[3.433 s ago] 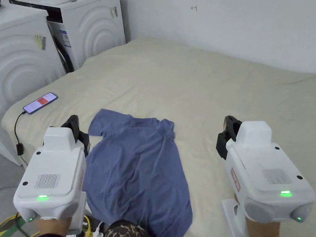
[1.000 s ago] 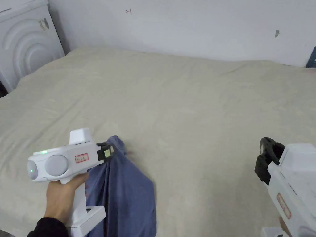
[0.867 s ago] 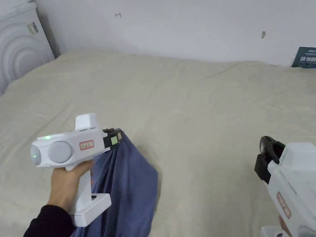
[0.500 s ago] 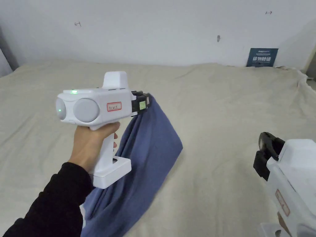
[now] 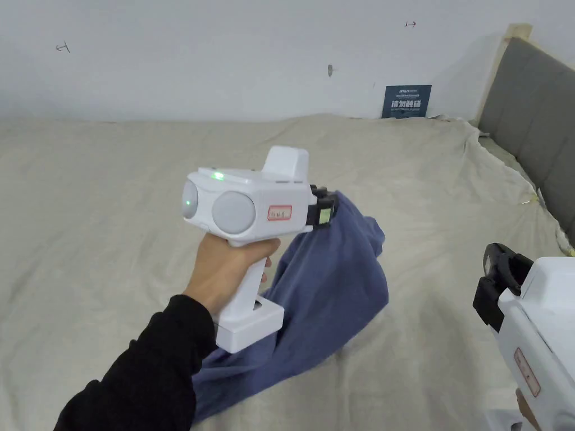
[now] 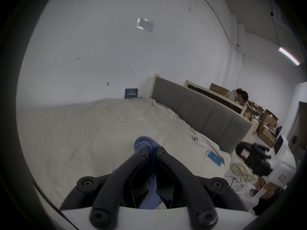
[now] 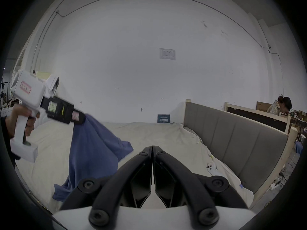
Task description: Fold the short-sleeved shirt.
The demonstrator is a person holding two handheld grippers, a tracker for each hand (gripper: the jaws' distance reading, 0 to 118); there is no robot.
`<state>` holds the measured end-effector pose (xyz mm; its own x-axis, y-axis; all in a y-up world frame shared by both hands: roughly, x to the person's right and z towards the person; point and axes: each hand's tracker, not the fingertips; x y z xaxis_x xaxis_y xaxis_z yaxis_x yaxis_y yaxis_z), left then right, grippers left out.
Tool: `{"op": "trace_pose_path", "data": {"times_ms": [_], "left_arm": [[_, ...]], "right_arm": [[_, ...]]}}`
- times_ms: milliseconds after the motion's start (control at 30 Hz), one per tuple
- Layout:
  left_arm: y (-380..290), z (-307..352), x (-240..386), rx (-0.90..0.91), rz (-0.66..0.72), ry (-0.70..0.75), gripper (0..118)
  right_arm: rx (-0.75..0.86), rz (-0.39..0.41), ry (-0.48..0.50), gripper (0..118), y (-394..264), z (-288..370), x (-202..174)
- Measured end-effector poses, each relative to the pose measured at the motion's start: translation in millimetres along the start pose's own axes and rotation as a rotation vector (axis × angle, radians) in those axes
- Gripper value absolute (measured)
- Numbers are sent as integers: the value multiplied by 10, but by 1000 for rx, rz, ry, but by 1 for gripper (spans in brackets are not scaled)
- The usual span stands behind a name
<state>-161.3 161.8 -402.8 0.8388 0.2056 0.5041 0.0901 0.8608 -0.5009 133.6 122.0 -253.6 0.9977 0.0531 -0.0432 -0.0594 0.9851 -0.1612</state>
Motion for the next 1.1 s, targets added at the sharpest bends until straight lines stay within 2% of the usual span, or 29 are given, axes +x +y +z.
{"op": "trace_pose_path", "data": {"times_ms": [367, 533, 600, 667, 700, 767, 800, 833, 867, 967, 1100], "left_arm": [[-1357, -870, -124, -452, -94, 125, 4], [-1754, -1094, -249, -599, -61, 221, 5], [-1795, -1066, -234, -586, -25, 248, 16], [-1765, -991, -234, -533, 30, 255, 18], [-1739, -950, -253, -512, 47, 265, 26], [-1662, -831, -251, -485, 70, 288, 54], [-1606, -748, -254, -456, 84, 307, 79], [-1600, -719, -310, -429, 103, 309, 96], [-1542, -625, -330, -382, 117, 303, 105], [-1228, -139, -293, -195, 126, 287, 108], [-962, 387, -271, -7, 92, 367, 108]], "right_arm": [[-62, -12, 10, 0, -233, -69, -34], [-91, -22, 29, 0, -332, -93, -114], [-99, -20, 36, 0, -354, -104, -136], [-104, -16, 40, 0, -365, -88, -150], [-107, -14, 42, 0, -365, -90, -152], [-108, -12, 44, 0, -357, -80, -158], [-106, -9, 44, 0, -346, -72, -162], [-103, -8, 44, 0, -330, -65, -167], [-98, -9, 44, 0, -308, -59, -170], [-84, -13, 40, 0, -222, -40, -192], [-58, -14, 40, 0, -113, -23, -217]]}}
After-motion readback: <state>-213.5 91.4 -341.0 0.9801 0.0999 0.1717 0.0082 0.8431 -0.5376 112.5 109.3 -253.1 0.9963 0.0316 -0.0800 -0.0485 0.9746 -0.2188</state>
